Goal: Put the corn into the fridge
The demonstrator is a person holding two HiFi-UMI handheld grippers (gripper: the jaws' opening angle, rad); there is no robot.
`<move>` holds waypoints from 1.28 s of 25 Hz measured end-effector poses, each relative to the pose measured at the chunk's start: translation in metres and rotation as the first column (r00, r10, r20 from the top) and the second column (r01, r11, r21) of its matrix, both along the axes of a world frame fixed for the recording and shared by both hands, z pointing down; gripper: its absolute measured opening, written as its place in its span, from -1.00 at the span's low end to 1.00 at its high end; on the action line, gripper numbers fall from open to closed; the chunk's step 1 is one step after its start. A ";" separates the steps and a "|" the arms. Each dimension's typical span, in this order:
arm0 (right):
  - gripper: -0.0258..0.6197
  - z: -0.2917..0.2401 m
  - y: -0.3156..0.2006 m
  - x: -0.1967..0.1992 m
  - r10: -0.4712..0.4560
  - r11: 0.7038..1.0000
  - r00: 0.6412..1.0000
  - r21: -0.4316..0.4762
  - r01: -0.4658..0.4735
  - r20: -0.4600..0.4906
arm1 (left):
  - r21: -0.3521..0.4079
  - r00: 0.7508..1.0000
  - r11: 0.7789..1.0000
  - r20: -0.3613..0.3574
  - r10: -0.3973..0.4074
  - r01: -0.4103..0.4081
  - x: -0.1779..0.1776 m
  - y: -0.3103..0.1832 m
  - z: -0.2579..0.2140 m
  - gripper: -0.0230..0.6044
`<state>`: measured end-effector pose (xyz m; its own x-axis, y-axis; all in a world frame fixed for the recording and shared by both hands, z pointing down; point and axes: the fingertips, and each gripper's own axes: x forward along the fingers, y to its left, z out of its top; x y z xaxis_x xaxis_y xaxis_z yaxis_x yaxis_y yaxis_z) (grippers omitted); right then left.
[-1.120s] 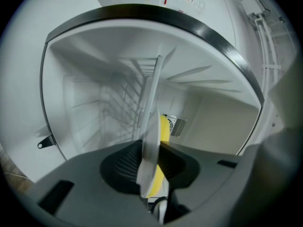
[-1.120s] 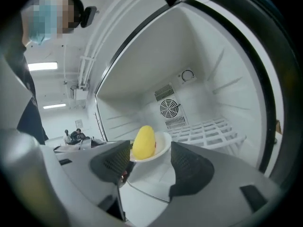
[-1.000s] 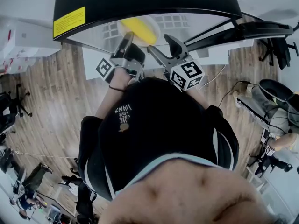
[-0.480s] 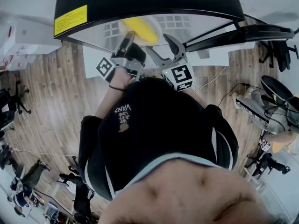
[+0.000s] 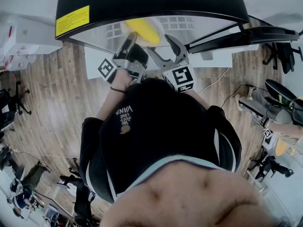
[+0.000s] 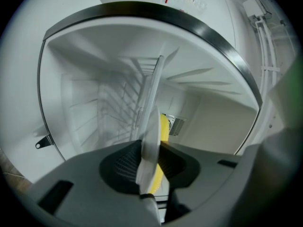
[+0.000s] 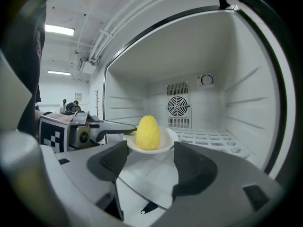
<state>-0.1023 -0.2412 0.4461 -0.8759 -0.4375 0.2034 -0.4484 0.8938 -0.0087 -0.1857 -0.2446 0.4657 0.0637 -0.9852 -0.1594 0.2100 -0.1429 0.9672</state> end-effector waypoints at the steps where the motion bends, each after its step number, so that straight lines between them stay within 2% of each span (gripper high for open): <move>1: 0.01 0.000 0.000 0.000 0.000 1.000 1.000 -0.001 0.000 -0.001 | 0.004 1.000 1.000 -0.002 0.001 -0.001 0.000 0.000 0.000 -0.68; 7: 0.02 0.000 0.001 -0.002 0.010 1.000 1.000 -0.024 -0.010 -0.001 | 0.028 1.000 1.000 -0.022 -0.005 0.005 -0.002 0.001 -0.003 -0.64; 14: 0.01 0.001 -0.003 -0.004 0.023 0.999 1.000 -0.028 -0.023 -0.001 | 0.058 1.000 0.998 -0.018 0.003 -0.002 -0.001 0.000 -0.007 -0.50; 21: 0.02 0.003 -0.002 -0.008 0.021 0.999 1.000 -0.031 -0.022 -0.023 | 0.067 1.000 0.998 -0.015 0.012 -0.011 -0.001 0.001 -0.007 -0.45; 26: 0.02 0.003 -0.003 -0.011 0.025 0.999 0.999 -0.026 -0.025 -0.029 | 0.068 1.000 0.998 0.013 0.016 -0.017 -0.001 0.001 -0.009 -0.42; 32: 0.02 0.006 -0.018 -0.013 0.058 0.998 0.997 -0.013 -0.059 -0.041 | 0.085 0.999 0.995 0.005 0.045 -0.045 0.006 0.005 -0.009 -0.41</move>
